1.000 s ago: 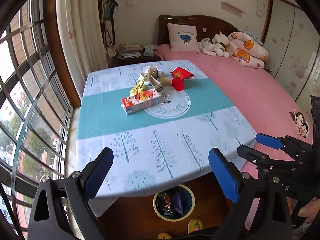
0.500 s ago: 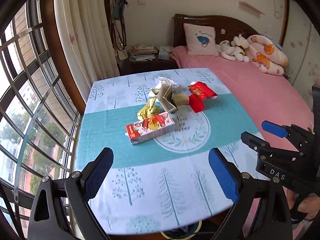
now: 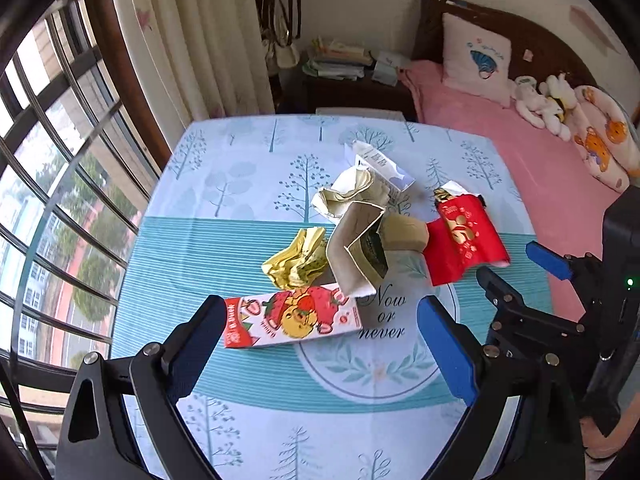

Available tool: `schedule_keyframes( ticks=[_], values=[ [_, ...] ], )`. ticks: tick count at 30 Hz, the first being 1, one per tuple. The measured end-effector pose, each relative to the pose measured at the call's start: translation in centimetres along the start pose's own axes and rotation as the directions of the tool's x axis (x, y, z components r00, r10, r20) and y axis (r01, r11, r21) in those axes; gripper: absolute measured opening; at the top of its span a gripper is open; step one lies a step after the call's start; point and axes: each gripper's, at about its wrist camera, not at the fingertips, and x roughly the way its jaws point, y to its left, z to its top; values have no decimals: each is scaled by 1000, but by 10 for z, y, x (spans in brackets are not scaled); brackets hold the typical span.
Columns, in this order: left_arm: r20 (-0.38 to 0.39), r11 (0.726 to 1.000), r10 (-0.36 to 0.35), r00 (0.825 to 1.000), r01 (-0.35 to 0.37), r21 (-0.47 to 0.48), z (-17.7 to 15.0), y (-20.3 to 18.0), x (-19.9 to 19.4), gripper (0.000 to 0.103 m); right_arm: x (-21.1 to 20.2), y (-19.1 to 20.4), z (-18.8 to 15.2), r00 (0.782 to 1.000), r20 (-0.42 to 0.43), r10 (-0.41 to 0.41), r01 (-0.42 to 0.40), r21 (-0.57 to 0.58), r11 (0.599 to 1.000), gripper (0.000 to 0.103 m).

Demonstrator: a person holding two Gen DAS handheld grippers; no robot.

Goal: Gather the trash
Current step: 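Grasp the cream paper box with the left tool while the right tool grasps the red packet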

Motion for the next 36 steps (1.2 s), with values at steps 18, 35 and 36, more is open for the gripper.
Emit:
schedule_keyframes(
  ticks=[18, 35, 36],
  values=[
    [-194, 1000, -2, 981, 3, 6, 43, -28, 117, 42, 73, -40, -1, 976, -123, 179, -161, 142, 977, 32],
    [-135, 999, -40, 990, 43, 14, 32, -42, 76, 12, 30, -64, -24, 921, -32, 387, -366, 262, 893, 15],
    [-129, 999, -41, 991, 44, 20, 29, -43, 69, 12, 26, -65, -26, 920, -28, 391, -370, 264, 891, 15]
  ],
)
